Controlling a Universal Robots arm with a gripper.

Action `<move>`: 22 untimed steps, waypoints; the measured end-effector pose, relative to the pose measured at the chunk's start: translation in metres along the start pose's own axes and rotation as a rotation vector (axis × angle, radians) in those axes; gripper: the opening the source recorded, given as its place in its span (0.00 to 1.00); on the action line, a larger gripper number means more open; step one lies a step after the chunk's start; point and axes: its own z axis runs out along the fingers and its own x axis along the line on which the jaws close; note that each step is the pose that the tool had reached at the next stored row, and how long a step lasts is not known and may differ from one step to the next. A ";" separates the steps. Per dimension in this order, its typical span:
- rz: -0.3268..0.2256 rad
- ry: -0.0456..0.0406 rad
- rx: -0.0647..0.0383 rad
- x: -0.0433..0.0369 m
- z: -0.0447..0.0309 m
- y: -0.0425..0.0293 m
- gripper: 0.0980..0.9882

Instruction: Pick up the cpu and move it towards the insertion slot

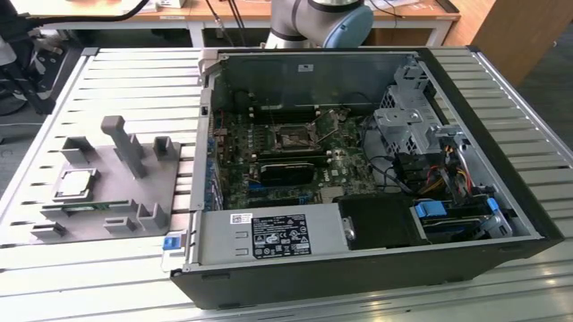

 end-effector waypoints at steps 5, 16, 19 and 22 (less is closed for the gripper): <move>0.000 -0.0002 0.002 0.0034 0.0070 -0.0006 0.01; 0.000 -0.0002 0.003 0.0139 0.0250 -0.0032 0.01; 0.000 -0.0001 0.003 0.0143 0.0287 -0.0038 0.01; 0.000 -0.0001 0.003 0.0148 0.0320 -0.0046 0.01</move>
